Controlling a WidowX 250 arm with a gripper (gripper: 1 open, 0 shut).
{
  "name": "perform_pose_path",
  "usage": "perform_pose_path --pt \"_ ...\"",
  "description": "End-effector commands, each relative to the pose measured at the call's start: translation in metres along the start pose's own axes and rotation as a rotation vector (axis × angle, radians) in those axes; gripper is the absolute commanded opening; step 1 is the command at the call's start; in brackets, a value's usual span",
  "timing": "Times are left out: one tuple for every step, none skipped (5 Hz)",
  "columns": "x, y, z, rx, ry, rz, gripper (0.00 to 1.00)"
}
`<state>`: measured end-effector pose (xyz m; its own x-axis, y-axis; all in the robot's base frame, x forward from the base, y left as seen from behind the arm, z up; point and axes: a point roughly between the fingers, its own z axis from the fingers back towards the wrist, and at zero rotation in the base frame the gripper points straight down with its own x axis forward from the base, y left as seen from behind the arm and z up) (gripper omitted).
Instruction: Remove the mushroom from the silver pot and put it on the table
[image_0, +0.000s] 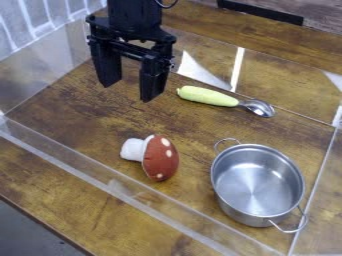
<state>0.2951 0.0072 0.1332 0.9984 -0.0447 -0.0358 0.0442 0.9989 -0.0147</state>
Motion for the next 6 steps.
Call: perform_pose_path --pt "0.001 0.000 0.022 0.008 -0.068 -0.010 1.00" --pt "0.007 0.003 0.014 -0.001 -0.064 0.067 1.00" --pt "0.011 0.007 0.006 -0.007 -0.058 0.142 1.00" --pt "0.014 0.011 0.001 -0.010 -0.057 0.202 1.00" --pt "0.019 0.013 -0.005 -0.006 -0.047 0.150 1.00" --pt "0.023 0.013 -0.012 -0.002 -0.027 0.075 1.00"
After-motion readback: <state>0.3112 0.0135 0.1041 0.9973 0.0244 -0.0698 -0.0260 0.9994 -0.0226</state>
